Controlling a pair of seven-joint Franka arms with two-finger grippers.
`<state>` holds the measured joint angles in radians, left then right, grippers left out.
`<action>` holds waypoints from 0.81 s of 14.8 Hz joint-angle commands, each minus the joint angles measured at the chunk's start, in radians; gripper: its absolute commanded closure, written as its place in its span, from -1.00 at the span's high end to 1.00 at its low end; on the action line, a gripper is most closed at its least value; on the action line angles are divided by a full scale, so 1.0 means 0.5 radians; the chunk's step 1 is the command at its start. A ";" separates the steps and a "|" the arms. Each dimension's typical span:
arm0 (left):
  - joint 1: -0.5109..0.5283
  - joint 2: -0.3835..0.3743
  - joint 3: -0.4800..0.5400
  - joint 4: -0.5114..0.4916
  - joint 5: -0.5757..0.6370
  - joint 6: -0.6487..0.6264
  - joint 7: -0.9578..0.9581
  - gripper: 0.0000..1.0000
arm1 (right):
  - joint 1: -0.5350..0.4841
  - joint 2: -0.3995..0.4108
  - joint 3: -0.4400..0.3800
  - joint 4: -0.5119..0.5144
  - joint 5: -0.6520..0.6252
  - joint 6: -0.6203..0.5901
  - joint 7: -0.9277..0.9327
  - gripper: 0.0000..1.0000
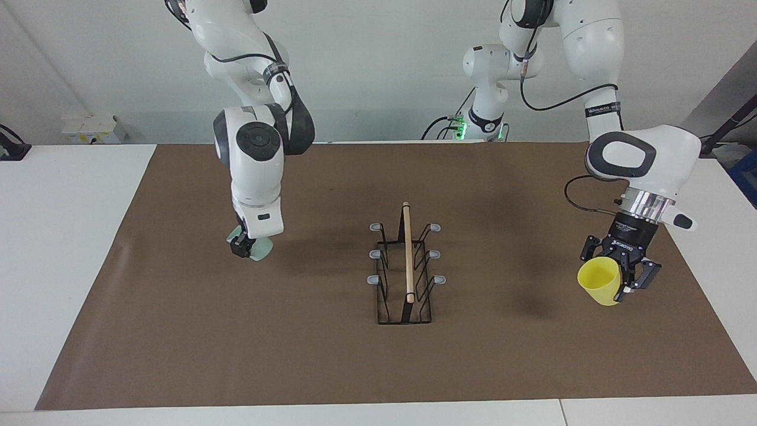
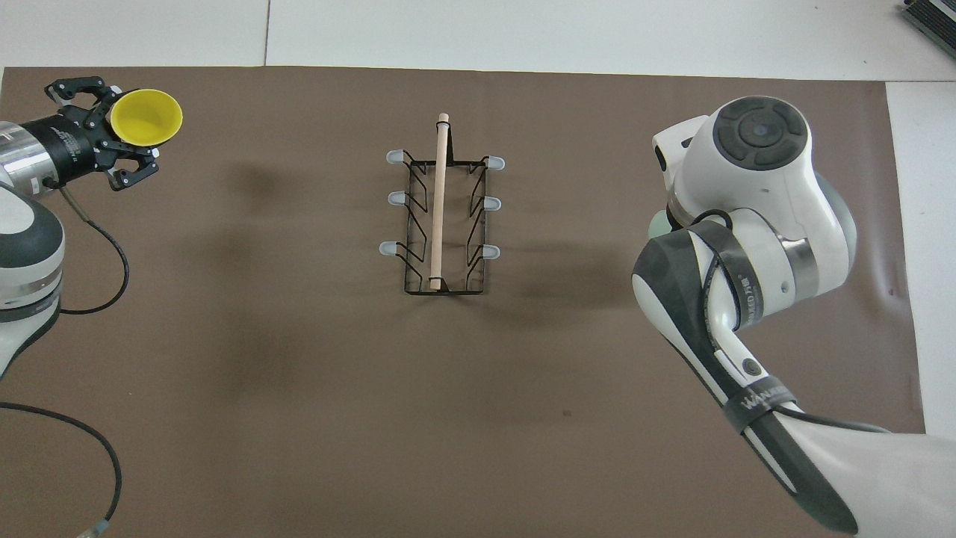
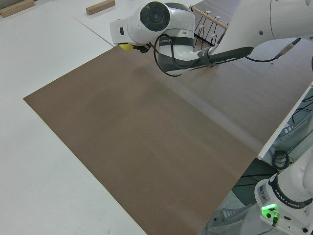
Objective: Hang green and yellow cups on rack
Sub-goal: 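Lift the yellow cup with the left gripper while the right gripper lifts green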
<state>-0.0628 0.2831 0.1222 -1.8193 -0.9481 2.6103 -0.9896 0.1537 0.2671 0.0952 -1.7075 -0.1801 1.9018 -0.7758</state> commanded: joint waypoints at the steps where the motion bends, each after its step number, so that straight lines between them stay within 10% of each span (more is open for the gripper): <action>1: -0.037 -0.173 0.029 -0.117 0.193 0.013 -0.003 -1.00 | -0.068 -0.120 0.018 -0.070 0.380 0.114 -0.010 -1.00; 12: -0.218 -0.483 0.022 -0.113 1.322 -0.262 0.000 -1.00 | -0.090 -0.414 0.015 -0.564 1.976 0.691 -0.568 -1.00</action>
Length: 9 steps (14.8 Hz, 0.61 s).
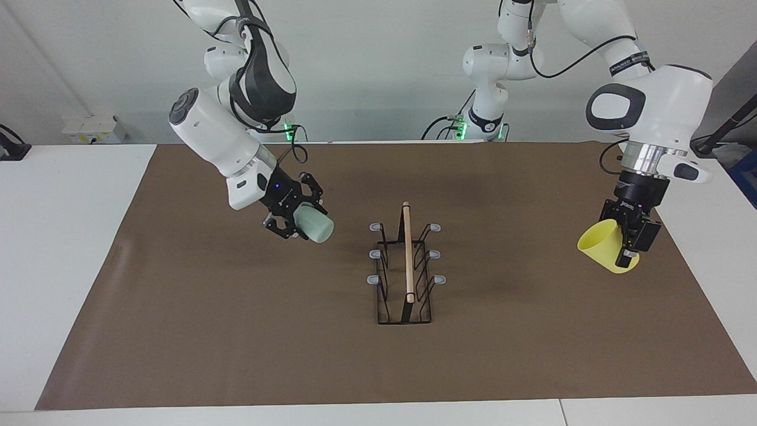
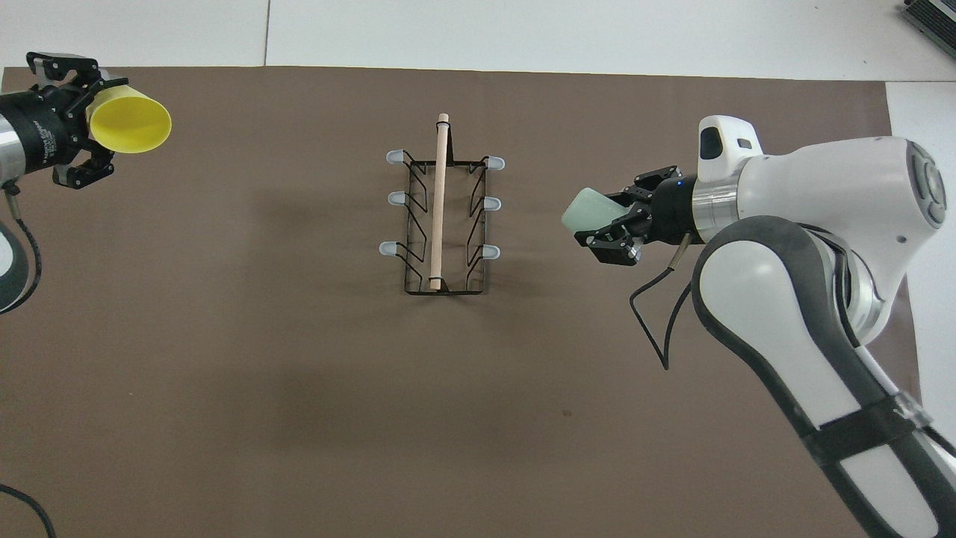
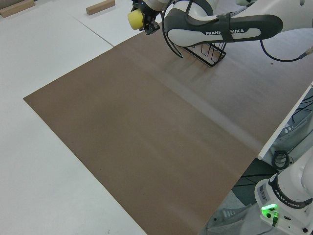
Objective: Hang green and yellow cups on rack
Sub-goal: 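Lift the yellow cup with the left gripper while the right gripper lifts green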
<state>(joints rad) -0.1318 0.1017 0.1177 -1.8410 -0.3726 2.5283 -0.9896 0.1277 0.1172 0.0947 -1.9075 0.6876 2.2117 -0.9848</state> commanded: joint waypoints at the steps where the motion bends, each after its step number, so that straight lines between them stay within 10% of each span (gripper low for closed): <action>1: -0.113 -0.154 0.032 -0.079 0.281 -0.147 -0.003 -1.00 | -0.038 -0.151 0.016 -0.234 0.442 0.135 -0.266 -1.00; 9: -0.509 -0.280 0.025 -0.192 1.155 -0.274 -0.312 -1.00 | -0.007 -0.317 0.019 -0.609 2.047 0.197 -1.238 -1.00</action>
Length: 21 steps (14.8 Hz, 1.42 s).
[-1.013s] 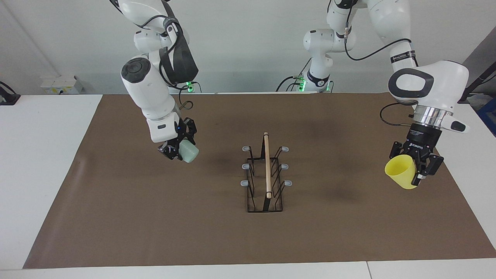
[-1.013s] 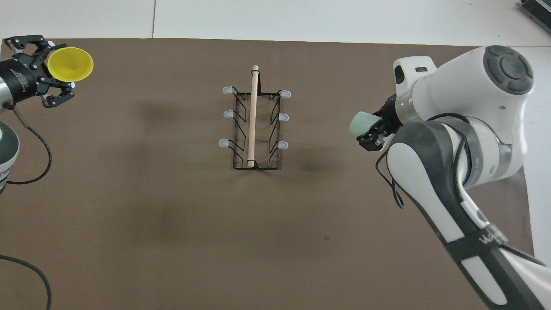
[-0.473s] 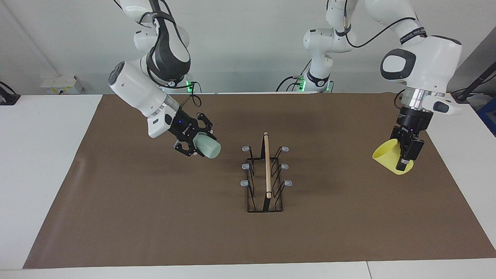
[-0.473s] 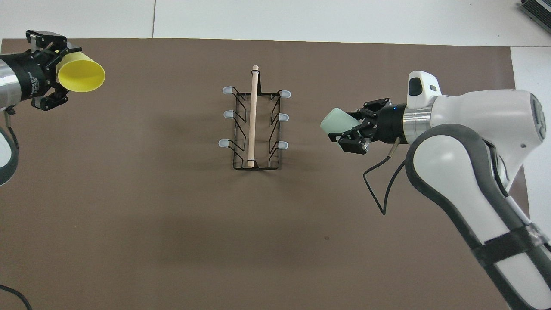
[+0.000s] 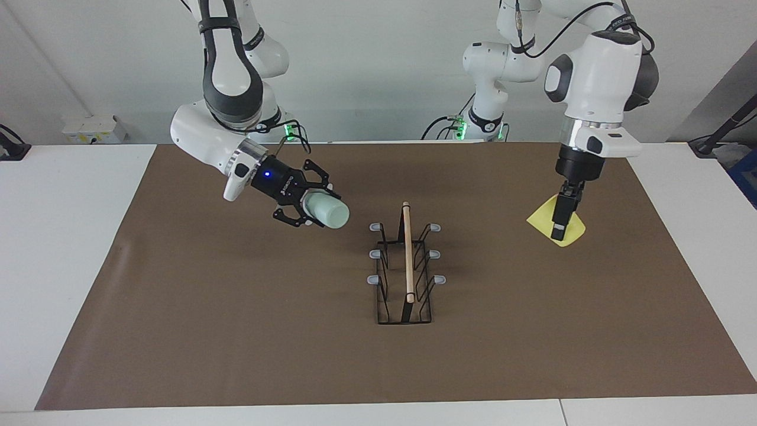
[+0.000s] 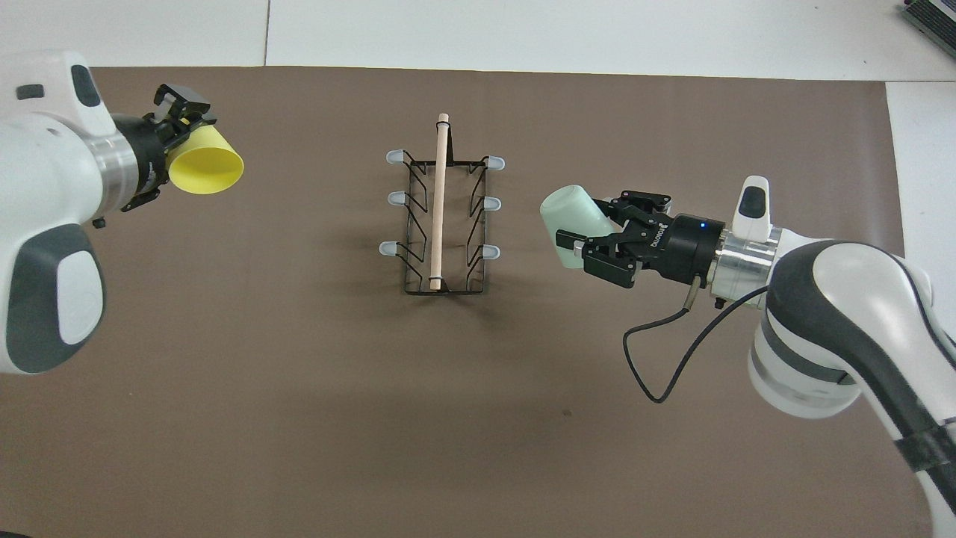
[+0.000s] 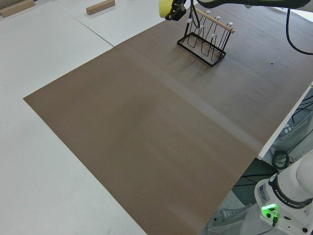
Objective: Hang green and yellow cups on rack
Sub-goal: 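Carry both cups toward the rack pegs with the left and right grippers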
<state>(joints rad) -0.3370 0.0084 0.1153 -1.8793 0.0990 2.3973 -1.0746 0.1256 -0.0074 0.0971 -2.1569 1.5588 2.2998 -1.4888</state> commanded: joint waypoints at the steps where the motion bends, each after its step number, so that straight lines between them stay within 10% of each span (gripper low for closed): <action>1: -0.139 -0.115 0.027 -0.150 0.335 -0.009 -0.225 -1.00 | 0.012 -0.068 0.014 -0.138 0.470 0.003 -0.350 -1.00; 13: -0.795 -0.253 -0.001 -0.530 2.142 -0.290 -1.912 -1.00 | 0.154 0.162 0.014 -0.169 1.306 -0.310 -1.495 -1.00; 21: -0.952 -0.005 -0.001 -0.531 2.596 -0.462 -2.237 -1.00 | 0.163 0.496 0.014 -0.169 1.607 -0.860 -1.821 -1.00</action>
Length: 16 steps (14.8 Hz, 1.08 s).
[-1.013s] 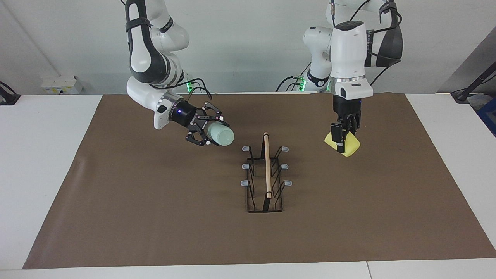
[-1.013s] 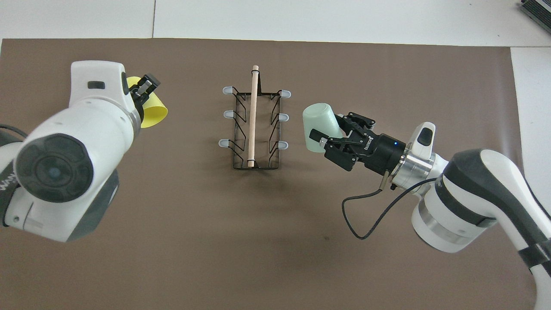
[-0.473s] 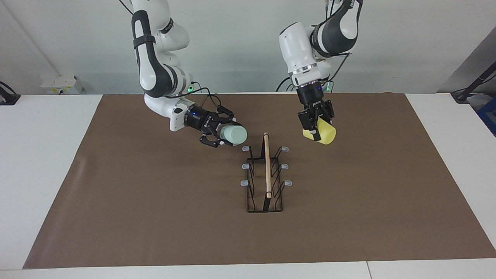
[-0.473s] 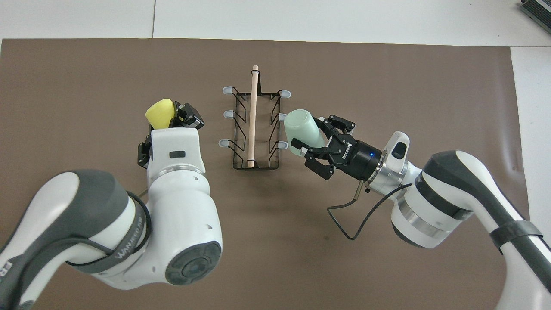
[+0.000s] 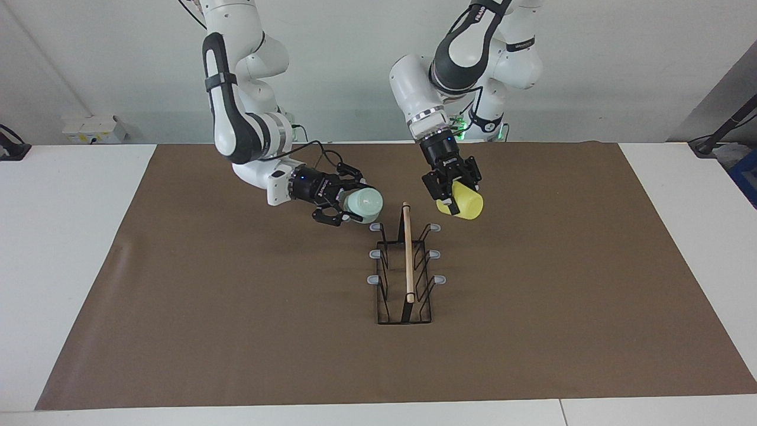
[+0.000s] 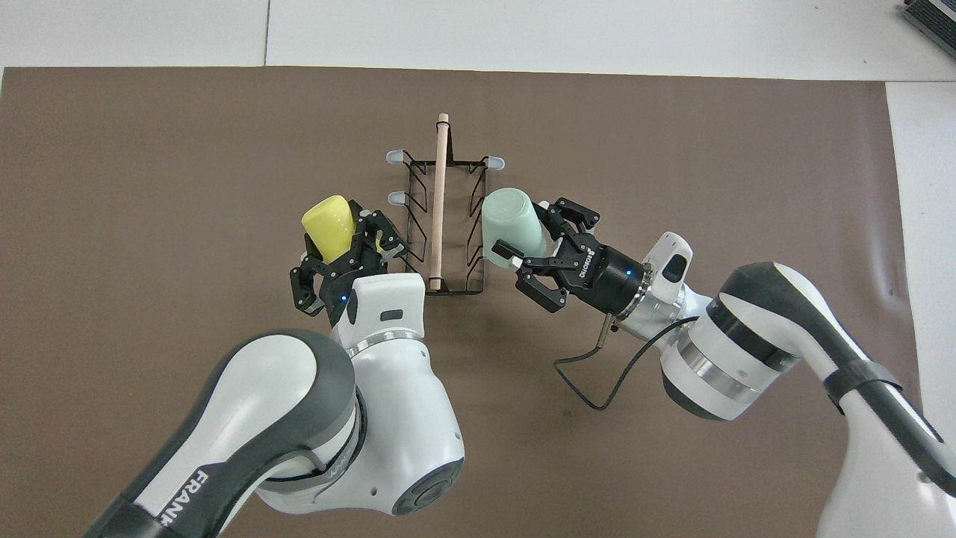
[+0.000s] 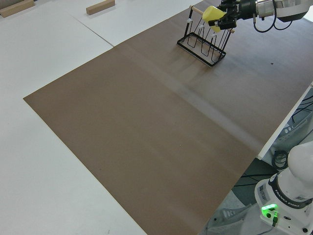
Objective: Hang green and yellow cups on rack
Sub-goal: 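Carry both cups toward the rack pegs with the left and right grippers, then hang the yellow cup and green cup on the rack pegs, opening both grippers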
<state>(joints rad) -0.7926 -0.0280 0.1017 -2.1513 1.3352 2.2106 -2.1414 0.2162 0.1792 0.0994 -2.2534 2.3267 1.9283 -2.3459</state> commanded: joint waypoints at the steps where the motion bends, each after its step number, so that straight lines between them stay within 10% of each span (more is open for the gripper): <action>1: -0.068 0.129 0.027 0.032 0.194 -0.132 -0.186 -1.00 | -0.015 0.123 0.010 0.022 0.071 -0.117 -0.106 -1.00; 15: -0.237 0.409 0.018 0.158 0.217 -0.341 -0.427 -0.99 | 0.074 0.194 0.001 0.037 0.197 -0.138 -0.275 -1.00; 16: -0.237 0.409 0.017 0.161 0.214 -0.341 -0.427 -0.31 | 0.065 0.230 0.004 0.040 0.197 -0.150 -0.336 -1.00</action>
<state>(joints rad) -0.8874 0.1743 0.0994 -2.0749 1.4339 2.0656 -2.3353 0.2577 0.2620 0.0948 -2.2415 2.4029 1.8689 -2.4571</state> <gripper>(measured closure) 0.313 0.304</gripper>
